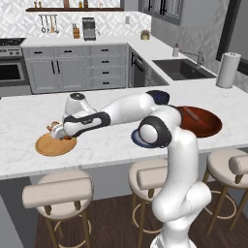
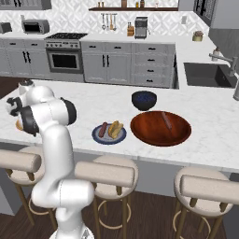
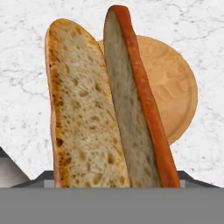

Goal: Place one bun and one sausage from the bowl on each plate.

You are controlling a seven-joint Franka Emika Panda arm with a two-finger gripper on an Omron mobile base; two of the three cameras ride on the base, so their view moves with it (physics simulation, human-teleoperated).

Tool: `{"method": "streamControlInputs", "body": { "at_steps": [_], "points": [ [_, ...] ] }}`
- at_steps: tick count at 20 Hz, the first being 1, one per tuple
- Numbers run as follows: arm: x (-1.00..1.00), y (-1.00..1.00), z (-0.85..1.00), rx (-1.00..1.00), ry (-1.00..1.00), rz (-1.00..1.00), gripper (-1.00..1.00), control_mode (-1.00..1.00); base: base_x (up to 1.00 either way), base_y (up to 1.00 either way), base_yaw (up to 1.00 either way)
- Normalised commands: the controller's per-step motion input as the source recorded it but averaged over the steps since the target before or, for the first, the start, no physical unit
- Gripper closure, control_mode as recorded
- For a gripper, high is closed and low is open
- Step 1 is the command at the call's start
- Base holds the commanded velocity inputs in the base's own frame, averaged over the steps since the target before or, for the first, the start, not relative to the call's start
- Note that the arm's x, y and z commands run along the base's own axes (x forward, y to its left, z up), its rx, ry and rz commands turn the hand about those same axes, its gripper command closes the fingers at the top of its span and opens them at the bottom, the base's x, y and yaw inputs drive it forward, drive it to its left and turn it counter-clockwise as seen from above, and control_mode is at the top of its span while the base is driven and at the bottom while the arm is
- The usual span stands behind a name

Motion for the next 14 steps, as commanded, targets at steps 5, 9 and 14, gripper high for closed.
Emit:
{"method": "streamControlInputs", "body": {
  "at_steps": [5,9,14],
  "points": [
    [-0.14,0.62,0.06,-0.09,0.06,0.12,1.00,-1.00,0.00,0.00,0.00],
    [0.00,0.14,-0.21,-0.05,0.01,0.02,1.00,-1.00,0.00,0.00,0.00],
    [0.00,0.00,-0.69,-0.05,0.12,0.00,1.00,-1.00,0.00,0.00,0.00]
  ]
}}
